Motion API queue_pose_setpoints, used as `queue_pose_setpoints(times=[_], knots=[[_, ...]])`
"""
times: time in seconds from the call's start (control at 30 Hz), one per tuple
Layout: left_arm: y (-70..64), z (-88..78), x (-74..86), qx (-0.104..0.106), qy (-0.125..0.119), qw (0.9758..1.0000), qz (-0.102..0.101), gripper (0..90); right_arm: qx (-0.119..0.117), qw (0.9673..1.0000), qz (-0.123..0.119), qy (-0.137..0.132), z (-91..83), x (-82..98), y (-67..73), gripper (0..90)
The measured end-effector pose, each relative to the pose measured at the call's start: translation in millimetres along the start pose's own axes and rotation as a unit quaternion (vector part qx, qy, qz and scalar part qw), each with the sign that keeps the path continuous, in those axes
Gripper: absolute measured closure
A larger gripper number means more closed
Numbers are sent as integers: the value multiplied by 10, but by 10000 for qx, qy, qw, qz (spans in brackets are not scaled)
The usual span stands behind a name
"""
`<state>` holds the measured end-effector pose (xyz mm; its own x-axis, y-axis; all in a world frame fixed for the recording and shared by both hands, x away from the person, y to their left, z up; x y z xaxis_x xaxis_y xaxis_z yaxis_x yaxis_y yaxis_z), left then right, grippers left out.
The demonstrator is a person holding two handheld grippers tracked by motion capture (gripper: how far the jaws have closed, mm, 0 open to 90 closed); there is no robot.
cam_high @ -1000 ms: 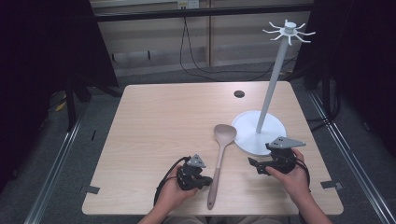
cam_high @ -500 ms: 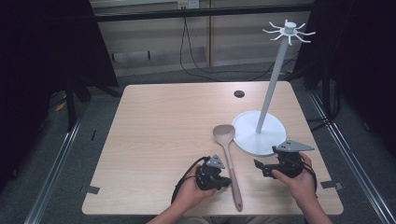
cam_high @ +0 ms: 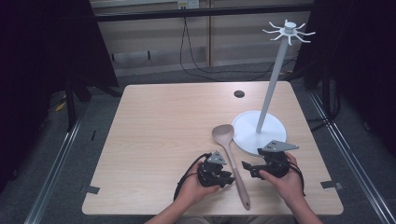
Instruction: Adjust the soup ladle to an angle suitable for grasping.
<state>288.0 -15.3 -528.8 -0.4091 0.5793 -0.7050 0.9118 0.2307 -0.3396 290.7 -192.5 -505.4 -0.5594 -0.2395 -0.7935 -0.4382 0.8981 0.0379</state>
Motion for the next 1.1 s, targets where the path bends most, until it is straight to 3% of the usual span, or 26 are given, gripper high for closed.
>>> queue_pose_setpoints(times=[0.3, 0.4, 0.63, 0.73, 0.77, 0.87, 1.07, 1.1], knots=[[126, -321, 58, -369, -215, 9990, -149, 562, -219, 9993, 64, 311, 210, -42, 240, 362], [192, -487, 94, -624, -316, 9974, -181, 506, -197, 9982, 20, 575, 355, -29, 318, 432], [280, -695, 163, -911, -455, 9945, -245, 470, -167, 9968, -86, 774, 567, -44, 382, 508], [294, -730, 179, -961, -463, 9939, -264, 468, -44, 9969, -135, 778, 595, -53, 378, 546], [301, -754, 194, -999, -448, 9936, -268, 466, 15, 9966, -194, 798, 608, -65, 362, 619], [302, -769, 203, -1021, -460, 9933, -277, 463, 7, 9964, -180, 834, 613, -74, 347, 633], [305, -798, 217, -1054, -530, 9925, -311, 458, -448, 9959, 24, 779, 640, -120, 336, 774], [307, -806, 211, -1056, -563, 9923, -324, 457, -575, 9950, -75, 809, 647, -128, 355, 785]])
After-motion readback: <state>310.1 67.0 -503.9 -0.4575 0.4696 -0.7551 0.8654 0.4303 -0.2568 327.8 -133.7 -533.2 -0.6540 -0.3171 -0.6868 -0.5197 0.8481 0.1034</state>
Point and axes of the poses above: each handheld gripper's, and its own axes: z roughly forward along the jaws, x roughly out of its underside, y roughly to its left, the point moved 5 cm from there along z, roughly forward along the jaws, and after that the axes turned 8 degrees about x, right-handed, at the moved point
